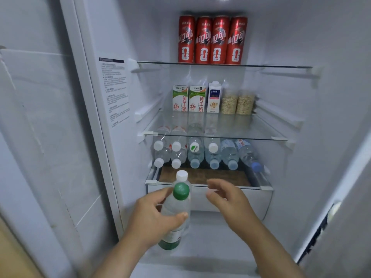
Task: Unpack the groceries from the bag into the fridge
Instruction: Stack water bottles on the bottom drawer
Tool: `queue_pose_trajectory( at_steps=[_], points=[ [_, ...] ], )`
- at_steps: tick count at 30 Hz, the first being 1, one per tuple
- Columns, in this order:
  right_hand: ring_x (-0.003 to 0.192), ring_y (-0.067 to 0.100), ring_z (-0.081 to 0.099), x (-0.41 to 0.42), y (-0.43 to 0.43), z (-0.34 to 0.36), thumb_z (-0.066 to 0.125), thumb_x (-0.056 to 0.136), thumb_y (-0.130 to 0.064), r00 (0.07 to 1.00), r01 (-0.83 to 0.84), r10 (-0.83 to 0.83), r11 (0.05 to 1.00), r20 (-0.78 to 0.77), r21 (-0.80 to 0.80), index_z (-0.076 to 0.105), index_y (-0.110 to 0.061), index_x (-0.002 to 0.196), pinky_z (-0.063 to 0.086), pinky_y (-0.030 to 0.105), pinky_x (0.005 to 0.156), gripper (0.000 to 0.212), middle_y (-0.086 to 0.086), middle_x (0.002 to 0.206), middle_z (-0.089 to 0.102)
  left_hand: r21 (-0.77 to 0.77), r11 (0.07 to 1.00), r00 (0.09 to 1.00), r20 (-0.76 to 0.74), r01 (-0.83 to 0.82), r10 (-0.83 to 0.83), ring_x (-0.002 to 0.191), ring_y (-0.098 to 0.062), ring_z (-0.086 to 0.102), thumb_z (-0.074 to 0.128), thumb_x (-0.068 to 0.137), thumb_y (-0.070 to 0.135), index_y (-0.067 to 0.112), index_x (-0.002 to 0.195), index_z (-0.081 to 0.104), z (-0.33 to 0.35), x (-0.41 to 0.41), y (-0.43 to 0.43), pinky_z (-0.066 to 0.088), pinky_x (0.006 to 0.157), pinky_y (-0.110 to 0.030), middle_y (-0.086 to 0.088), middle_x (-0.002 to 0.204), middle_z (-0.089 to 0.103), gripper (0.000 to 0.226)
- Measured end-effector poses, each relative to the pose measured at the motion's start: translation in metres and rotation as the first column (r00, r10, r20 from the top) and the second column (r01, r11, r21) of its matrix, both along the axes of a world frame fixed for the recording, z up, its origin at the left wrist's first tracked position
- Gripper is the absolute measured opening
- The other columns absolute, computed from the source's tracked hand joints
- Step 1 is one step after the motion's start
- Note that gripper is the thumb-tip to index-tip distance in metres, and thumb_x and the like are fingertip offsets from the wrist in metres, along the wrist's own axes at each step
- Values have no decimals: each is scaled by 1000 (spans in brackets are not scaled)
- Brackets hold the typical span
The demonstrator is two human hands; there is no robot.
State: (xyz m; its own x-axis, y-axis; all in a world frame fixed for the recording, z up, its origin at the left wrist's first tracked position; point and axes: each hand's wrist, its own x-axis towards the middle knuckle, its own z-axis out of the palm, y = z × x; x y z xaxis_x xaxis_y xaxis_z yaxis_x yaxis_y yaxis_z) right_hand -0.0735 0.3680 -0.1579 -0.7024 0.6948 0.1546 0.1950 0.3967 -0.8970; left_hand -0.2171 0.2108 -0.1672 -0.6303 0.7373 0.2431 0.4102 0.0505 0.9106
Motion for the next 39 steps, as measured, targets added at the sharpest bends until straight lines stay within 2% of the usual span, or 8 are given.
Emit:
queue_pose_trajectory(
  at_steps=[4, 12, 16, 20, 24, 31, 34, 39],
  points=[
    [108, 9, 65, 31, -17, 27, 70, 90, -20, 980, -129, 116, 989, -164, -68, 66, -39, 116, 56, 34, 89, 33, -14, 117, 69, 1, 998, 991, -115, 67, -67, 94, -2, 66, 78, 47, 56, 65, 99, 62, 10, 21, 11, 56, 82, -33, 26, 101, 70, 55],
    [92, -9, 60, 73, -48, 75, 79, 79, -37, 993, 51, -79, 960, 89, 274, 68, -33, 117, 49, 11, 80, 40, -27, 92, 63, 6, 981, 950, -248, 195, -188, 92, 0, 65, 85, 57, 35, 51, 100, 70, 24, 68, 28, 54, 77, -25, 23, 97, 70, 48],
    [76, -2, 65, 91, -48, 79, 79, 77, -39, 984, 85, -125, 957, 130, 277, 72, -34, 90, 56, 19, 71, 16, -15, 79, 69, 12, 975, 942, -261, 221, -210, 93, -4, 66, 85, 56, 41, 49, 106, 69, 21, 84, 37, 56, 80, -37, 22, 98, 71, 53],
    [72, -6, 62, 109, -50, 78, 77, 79, -35, 976, 188, -209, 951, 60, 245, 71, -32, 79, 47, 10, 58, 7, -17, 74, 69, 34, 979, 935, -304, 203, -184, 98, 0, 63, 87, 53, 46, 52, 106, 68, 21, 98, 44, 55, 83, -32, 25, 102, 69, 58],
    [69, -5, 64, 125, -50, 81, 76, 80, -33, 947, 321, -314, 926, -69, 197, 70, -34, 73, 47, 8, 57, 9, -23, 74, 69, -38, 974, 926, -306, 221, -222, 110, 11, 51, 90, 47, 46, 53, 122, 52, 28, 101, 43, 45, 93, -17, 34, 121, 50, 85],
    [74, 21, 72, 141, -54, 90, 77, 79, -17, 892, 364, -360, 931, -275, -38, 74, -35, 71, 61, 45, 75, 21, -12, 78, 74, -45, 976, 853, -480, 211, -206, 105, 11, 53, 83, 53, 43, 59, 111, 54, 28, 87, 33, 48, 84, -14, 40, 112, 54, 67],
    [81, 16, 70, 146, -49, 91, 76, 77, -22, 931, 315, -305, 949, -203, 18, 70, -40, 84, 59, 45, 81, 19, -9, 85, 72, -24, 981, 773, -612, 190, -165, 101, 9, 54, 80, 55, 43, 48, 116, 58, 31, 80, 41, 48, 83, -16, 33, 107, 60, 65],
    [89, -6, 62, 147, -43, 95, 78, 70, -44, 943, 201, -259, 944, 210, 262, 65, -42, 114, 50, 17, 79, 46, -25, 104, 66, 125, 951, 505, -862, 283, -37, 98, -9, 63, 75, 60, 36, 24, 118, 65, 38, 72, 60, 55, 78, -31, 14, 110, 68, 60]
  ],
)
